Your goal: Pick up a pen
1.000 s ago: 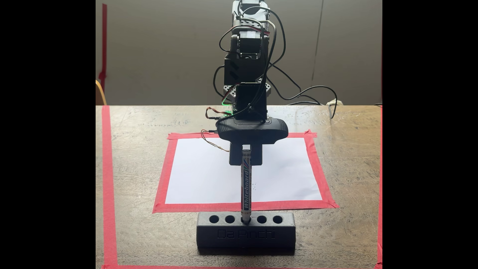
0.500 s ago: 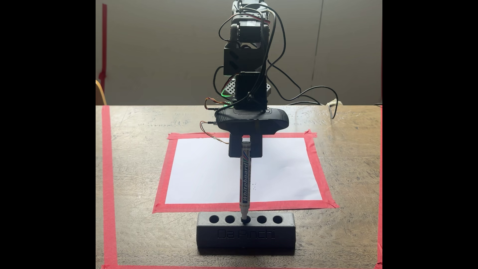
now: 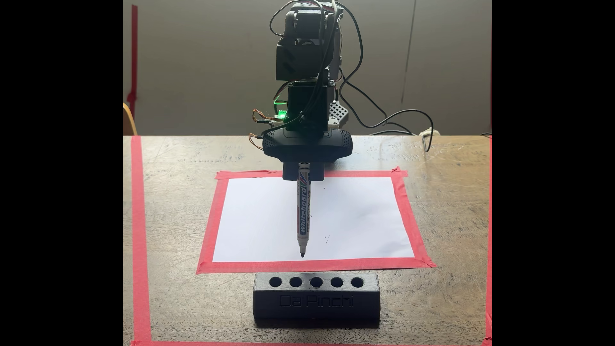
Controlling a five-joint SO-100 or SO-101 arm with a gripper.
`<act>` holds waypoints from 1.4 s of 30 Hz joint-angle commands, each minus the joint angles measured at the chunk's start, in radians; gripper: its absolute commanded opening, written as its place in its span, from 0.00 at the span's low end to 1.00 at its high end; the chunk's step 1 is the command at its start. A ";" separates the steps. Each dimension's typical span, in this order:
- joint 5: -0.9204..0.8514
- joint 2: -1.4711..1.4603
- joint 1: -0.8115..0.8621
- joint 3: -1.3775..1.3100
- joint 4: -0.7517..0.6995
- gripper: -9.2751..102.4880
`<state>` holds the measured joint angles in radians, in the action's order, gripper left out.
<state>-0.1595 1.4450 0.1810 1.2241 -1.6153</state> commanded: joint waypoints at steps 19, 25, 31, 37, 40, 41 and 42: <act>-0.031 0.364 -0.021 0.305 -0.204 0.08; -0.031 0.368 -0.014 0.365 -0.190 0.08; -0.032 0.364 -0.011 0.367 -0.189 0.08; -0.032 0.356 -0.011 0.367 -0.170 0.08; -0.034 0.357 -0.011 0.367 -0.170 0.08; -0.034 0.357 -0.012 0.367 -0.170 0.08; -0.034 0.357 -0.012 0.367 -0.169 0.08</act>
<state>-0.1856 1.7395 0.1657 1.5969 -1.8086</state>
